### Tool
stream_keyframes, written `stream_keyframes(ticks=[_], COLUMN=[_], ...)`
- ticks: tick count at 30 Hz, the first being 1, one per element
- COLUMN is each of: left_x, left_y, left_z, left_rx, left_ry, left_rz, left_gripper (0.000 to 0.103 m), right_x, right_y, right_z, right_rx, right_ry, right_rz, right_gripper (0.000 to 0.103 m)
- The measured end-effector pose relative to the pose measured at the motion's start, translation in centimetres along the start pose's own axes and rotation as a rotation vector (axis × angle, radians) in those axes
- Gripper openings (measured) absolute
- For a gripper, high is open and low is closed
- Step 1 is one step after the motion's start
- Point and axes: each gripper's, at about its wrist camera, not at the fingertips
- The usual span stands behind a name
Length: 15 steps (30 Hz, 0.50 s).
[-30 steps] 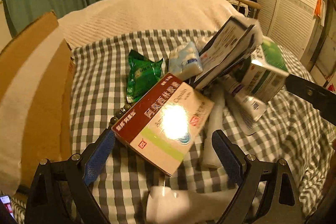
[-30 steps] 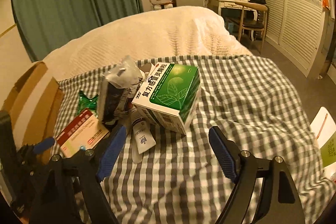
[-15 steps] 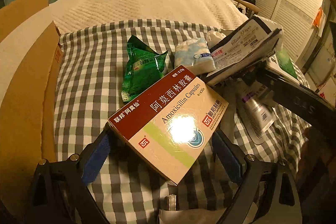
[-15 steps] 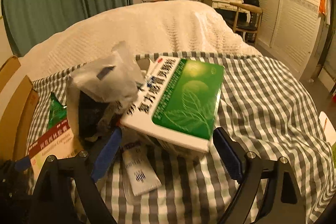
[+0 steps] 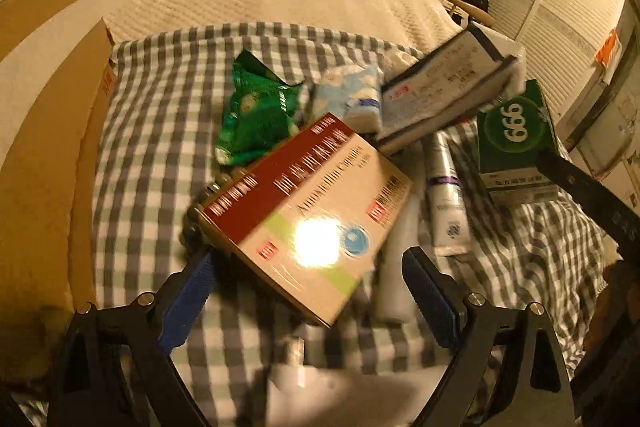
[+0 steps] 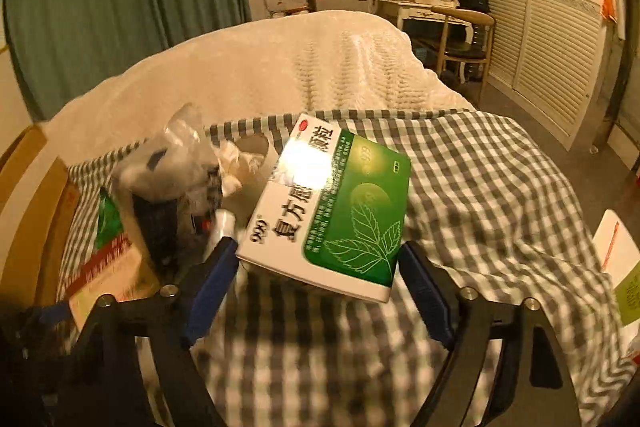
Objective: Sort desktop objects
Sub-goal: 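Grasp the Amoxicillin box with the left gripper while the right grasps the green granule box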
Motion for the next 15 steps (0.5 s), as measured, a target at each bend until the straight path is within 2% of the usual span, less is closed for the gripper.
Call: stream_keyframes(ticks=[2,5,9,12,14,15], left_x=[0.5,1.0,0.8,0.3,0.2,0.3], left_y=[-0.1,0.0,-0.5,-1.4,-1.7,-1.7], left_z=[0.6,1.5,1.2,0.9,0.9,1.0], left_rx=[0.014,-0.012,-0.018,-0.025,-0.035,-0.040], left_ry=[0.005,0.047,0.042,0.036,0.047,0.055], left_rz=[-0.021,-0.026,0.010,0.061,0.084,0.087], left_gripper=[0.094,0.094,0.095,0.095,0.095,0.095], right_x=[0.7,1.4,2.4,2.6,2.4,2.0], right_y=[-1.2,-2.3,-2.5,-2.3,-2.5,-2.5], right_z=[0.7,2.3,3.9,4.5,4.8,4.9], right_rx=[-0.010,-0.032,-0.138,-0.193,-0.192,-0.189], right_ry=[-0.013,0.002,0.073,0.133,0.161,0.164], right_rz=[-0.005,-0.014,-0.041,-0.048,-0.025,-0.020], right_gripper=[0.070,0.067,0.067,0.078,0.091,0.092])
Point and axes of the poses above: each gripper's, at about its wrist camera, not at the fingertips, and y roughly the way its jaws point, z to its right, x to its underside, and after that the axes turned 8 degrees about -y, right-handed
